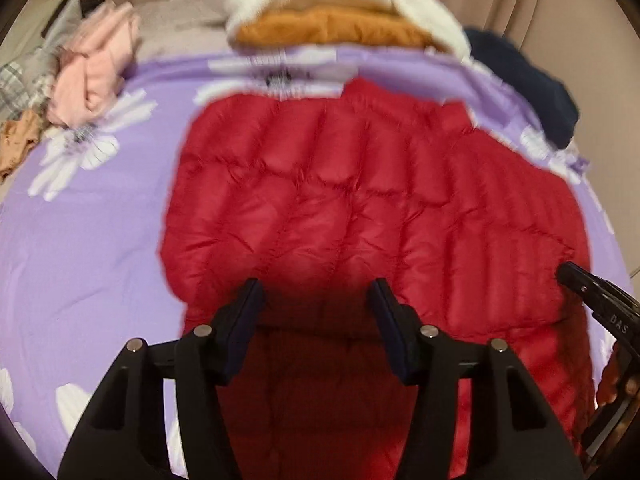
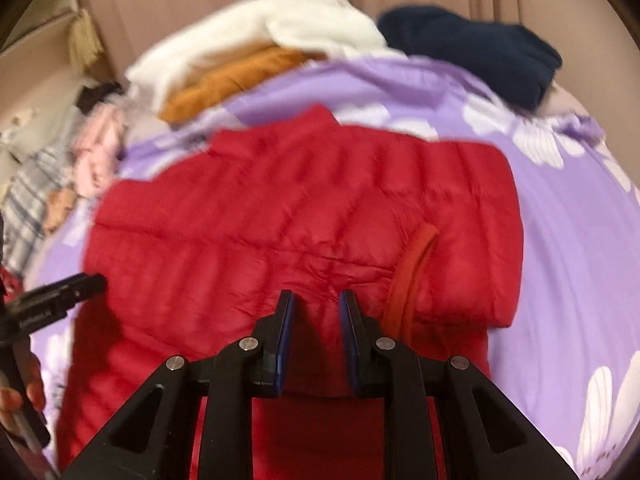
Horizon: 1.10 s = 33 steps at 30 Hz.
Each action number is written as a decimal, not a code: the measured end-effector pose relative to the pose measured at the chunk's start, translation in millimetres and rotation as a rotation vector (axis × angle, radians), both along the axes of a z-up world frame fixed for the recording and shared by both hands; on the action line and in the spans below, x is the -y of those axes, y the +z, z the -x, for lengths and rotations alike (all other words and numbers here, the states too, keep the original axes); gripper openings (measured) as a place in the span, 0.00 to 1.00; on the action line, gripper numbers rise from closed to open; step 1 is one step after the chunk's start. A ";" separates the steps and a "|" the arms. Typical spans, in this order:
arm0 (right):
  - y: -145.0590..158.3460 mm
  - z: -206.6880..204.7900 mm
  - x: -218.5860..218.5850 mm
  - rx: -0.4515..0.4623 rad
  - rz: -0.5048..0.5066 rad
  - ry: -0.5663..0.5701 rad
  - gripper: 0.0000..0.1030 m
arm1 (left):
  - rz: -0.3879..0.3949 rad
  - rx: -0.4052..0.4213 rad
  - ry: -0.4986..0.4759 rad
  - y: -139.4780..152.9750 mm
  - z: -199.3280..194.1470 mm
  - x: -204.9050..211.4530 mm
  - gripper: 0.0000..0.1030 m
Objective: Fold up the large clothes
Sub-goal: 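Grasp the jacket hem with the left tool while the right tool grasps it too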
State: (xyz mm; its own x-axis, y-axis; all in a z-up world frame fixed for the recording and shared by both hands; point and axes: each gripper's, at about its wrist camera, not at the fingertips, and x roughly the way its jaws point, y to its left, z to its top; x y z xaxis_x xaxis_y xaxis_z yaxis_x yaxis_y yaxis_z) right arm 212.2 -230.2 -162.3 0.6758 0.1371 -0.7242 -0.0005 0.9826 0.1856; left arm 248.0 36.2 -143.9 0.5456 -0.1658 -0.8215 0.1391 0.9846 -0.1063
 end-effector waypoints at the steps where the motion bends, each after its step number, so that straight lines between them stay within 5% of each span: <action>1: -5.2 -2.4 3.2 -0.021 -0.004 -0.004 0.21 | -0.008 -0.028 -0.012 -8.4 -4.6 3.9 0.54; 9: -1.1 2.4 14.1 -0.067 -0.107 0.007 0.21 | 0.043 -0.093 -0.021 -1.4 5.6 -4.7 0.57; 13: 18.3 37.0 24.9 -0.016 -0.148 0.019 0.39 | 0.112 -0.064 0.012 18.9 46.6 -40.8 0.78; 25: -11.7 133.0 85.5 -0.111 -0.262 -0.131 0.43 | 0.447 -0.219 0.154 -17.1 141.5 -123.0 0.79; 33: -35.6 157.2 86.7 -0.167 -0.416 -0.113 0.43 | 0.516 -0.220 0.118 -15.6 168.2 -112.3 0.80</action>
